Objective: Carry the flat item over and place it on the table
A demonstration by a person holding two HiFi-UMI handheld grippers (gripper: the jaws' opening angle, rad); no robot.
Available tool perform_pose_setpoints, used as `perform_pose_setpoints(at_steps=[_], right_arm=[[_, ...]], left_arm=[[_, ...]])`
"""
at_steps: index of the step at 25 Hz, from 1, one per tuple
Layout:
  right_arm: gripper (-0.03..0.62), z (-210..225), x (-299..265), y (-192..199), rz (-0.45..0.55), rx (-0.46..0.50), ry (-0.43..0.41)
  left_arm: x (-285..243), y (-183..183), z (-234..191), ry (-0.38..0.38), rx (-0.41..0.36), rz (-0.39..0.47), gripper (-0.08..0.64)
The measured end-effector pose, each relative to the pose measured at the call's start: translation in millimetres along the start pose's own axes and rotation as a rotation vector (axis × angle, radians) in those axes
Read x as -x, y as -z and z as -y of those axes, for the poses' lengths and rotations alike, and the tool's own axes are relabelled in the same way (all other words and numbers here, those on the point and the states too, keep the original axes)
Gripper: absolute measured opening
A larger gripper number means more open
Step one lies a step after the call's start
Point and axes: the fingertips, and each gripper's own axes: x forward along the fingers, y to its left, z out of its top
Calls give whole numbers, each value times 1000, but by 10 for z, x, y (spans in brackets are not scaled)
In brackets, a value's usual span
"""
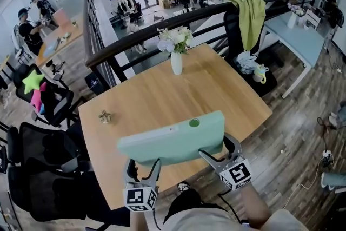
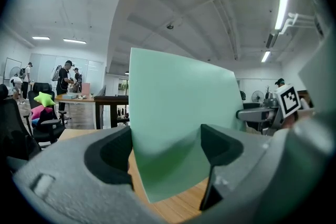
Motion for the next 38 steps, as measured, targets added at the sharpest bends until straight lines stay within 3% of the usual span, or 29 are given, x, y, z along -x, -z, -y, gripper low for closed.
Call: perform_pose_setpoints(at_steps=[10, 38], right_arm=[[394, 79, -597, -9, -50, 0, -15], [396, 329, -1857, 44, -87, -7, -196]], left_arm=[[-323, -56, -398, 11, 35, -1, 420], [-899, -99, -1041, -143, 91, -31, 420]])
